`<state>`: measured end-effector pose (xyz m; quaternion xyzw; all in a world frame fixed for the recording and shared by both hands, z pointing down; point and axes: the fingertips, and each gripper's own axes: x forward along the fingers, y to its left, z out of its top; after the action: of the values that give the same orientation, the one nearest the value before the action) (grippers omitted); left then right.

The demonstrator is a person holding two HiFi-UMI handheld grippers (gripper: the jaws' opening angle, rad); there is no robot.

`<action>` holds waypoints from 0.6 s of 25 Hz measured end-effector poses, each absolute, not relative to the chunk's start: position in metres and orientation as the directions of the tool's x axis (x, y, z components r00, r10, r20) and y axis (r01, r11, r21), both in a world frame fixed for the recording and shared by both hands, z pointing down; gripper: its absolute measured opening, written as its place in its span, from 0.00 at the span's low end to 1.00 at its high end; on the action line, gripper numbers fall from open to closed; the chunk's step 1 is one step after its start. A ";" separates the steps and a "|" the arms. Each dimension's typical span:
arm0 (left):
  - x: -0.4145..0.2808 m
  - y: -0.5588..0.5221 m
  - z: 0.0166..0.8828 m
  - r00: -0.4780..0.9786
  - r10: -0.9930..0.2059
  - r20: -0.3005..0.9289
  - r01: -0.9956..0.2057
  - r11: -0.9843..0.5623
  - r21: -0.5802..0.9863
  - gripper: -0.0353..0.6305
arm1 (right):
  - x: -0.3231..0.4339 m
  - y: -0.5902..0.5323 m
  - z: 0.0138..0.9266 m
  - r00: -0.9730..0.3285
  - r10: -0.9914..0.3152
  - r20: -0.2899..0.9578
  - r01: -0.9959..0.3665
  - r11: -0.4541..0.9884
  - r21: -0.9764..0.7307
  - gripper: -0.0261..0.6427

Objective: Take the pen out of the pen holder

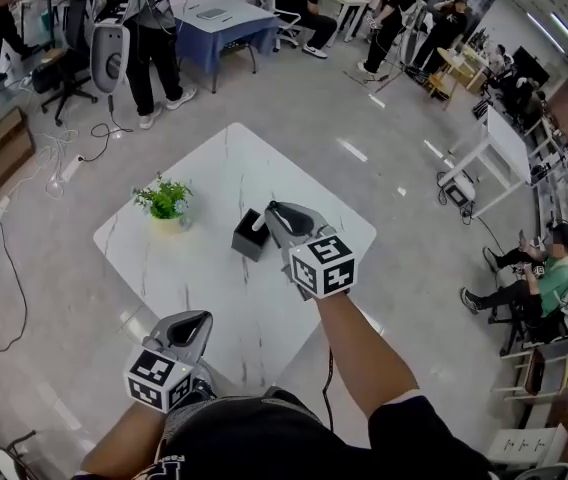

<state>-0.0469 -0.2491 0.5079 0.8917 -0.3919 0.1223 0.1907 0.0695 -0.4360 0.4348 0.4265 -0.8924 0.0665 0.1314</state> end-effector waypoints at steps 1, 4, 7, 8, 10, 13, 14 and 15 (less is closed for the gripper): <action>-0.046 -0.248 0.507 0.665 -0.651 0.365 -0.743 -0.624 0.242 0.14 | 0.070 -0.429 0.429 -0.606 -0.745 0.279 -0.777 0.629 -0.009 0.13; -0.042 -0.248 0.504 0.672 -0.649 0.357 -0.737 -0.633 0.236 0.14 | 0.074 -0.409 0.412 -0.615 -0.748 0.249 -0.774 0.633 -0.010 0.13; -0.039 -0.249 0.499 0.678 -0.648 0.348 -0.731 -0.642 0.229 0.14 | 0.078 -0.389 0.399 -0.620 -0.752 0.224 -0.772 0.635 -0.007 0.13; -0.038 -0.250 0.499 0.680 -0.647 0.346 -0.729 -0.645 0.228 0.14 | 0.079 -0.382 0.396 -0.621 -0.753 0.217 -0.772 0.635 -0.005 0.13; -0.035 -0.250 0.498 0.685 -0.643 0.341 -0.724 -0.650 0.228 0.14 | 0.082 -0.368 0.393 -0.620 -0.755 0.211 -0.773 0.635 0.001 0.13; -0.030 -0.249 0.495 0.694 -0.637 0.334 -0.716 -0.661 0.227 0.14 | 0.089 -0.349 0.390 -0.615 -0.762 0.201 -0.778 0.629 0.004 0.13; -0.029 -0.250 0.494 0.697 -0.636 0.331 -0.713 -0.664 0.226 0.14 | 0.092 -0.343 0.388 -0.612 -0.767 0.194 -0.781 0.624 0.003 0.13; -0.027 -0.251 0.493 0.700 -0.635 0.327 -0.710 -0.666 0.227 0.14 | 0.096 -0.338 0.387 -0.608 -0.771 0.188 -0.785 0.619 0.001 0.13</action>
<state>-0.0269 -0.2506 0.4926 0.9061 -0.3711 0.1107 0.1706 0.0956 -0.3381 0.3868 0.4344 -0.8958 0.0410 0.0851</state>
